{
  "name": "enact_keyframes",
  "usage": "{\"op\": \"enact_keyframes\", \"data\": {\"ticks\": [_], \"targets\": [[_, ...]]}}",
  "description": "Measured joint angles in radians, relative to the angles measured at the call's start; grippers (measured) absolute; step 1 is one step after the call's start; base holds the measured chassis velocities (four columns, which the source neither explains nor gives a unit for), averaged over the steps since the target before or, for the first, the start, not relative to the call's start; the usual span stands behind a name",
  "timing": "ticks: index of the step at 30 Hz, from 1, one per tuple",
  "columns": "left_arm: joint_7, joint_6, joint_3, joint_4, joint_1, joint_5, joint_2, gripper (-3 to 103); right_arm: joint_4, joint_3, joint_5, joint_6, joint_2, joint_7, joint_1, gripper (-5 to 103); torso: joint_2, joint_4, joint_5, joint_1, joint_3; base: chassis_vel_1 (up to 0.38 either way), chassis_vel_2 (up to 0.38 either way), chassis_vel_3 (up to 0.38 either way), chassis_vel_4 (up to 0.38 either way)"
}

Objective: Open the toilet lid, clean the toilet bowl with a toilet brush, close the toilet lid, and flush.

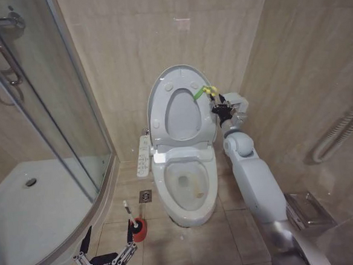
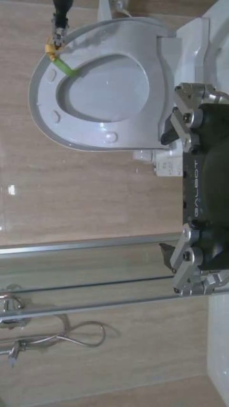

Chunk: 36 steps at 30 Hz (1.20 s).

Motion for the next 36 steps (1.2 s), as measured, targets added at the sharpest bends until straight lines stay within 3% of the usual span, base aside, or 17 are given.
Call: {"op": "enact_keyframes", "data": {"ticks": [2,3,5,9,10,17,18,36], "targets": [[0.0,0.0,0.0,0.0,0.0,0.0,0.0,100,0.025,0.002,0.004,-0.007,-0.007,0.004,-0.019,33,0.0,-0.0003,0.0006,0.0,0.0,0.0,0.0,0.0,0.0],[0.0,0.0,0.0,0.0,0.0,0.0,0.0,100,0.046,0.005,0.006,-0.012,-0.014,0.006,-0.035,65,0.0,-0.0004,0.0007,0.0,0.0,0.0,0.0,0.0,0.0],[0.0,0.0,0.0,0.0,0.0,0.0,0.0,100,0.079,0.015,0.006,-0.014,-0.032,0.007,-0.071,65,0.0,-0.0017,0.0005,0.0,0.0,0.0,0.0,0.0,0.0],[0.0,0.0,0.0,0.0,0.0,0.0,0.0,100,0.101,0.038,0.006,-0.011,-0.05,0.006,-0.12,65,0.0,-0.0013,0.0009,0.0,0.0,0.0,0.0,0.0,0.0],[0.0,0.0,0.0,0.0,0.0,0.0,0.0,100,0.108,0.047,0.006,-0.01,-0.055,0.006,-0.135,92,0.0,-0.0012,0.0008,0.0,0.0,0.0,0.0,0.0,0.0],[0.0,0.0,0.0,0.0,0.0,0.0,0.0,100,0.167,0.083,0.021,-0.006,-0.089,0.009,-0.224,92,0.0,-0.0015,0.0007,0.0,0.0,0.0,0.0,0.0,0.0],[0.0,0.0,0.0,0.0,0.0,0.0,0.0,100,0.184,0.089,0.023,-0.006,-0.095,0.011,-0.248,100,0.0,-0.0013,0.0007,0.0,0.0,0.0,0.0,0.0,0.0],[0.0,0.0,0.0,0.0,0.0,0.0,0.0,100,0.452,0.158,0.03,-0.013,-0.142,0.047,-0.619,100,0.0,-0.0013,0.0006,0.0,0.0,0.0,0.0,0.0,0.0]]}}
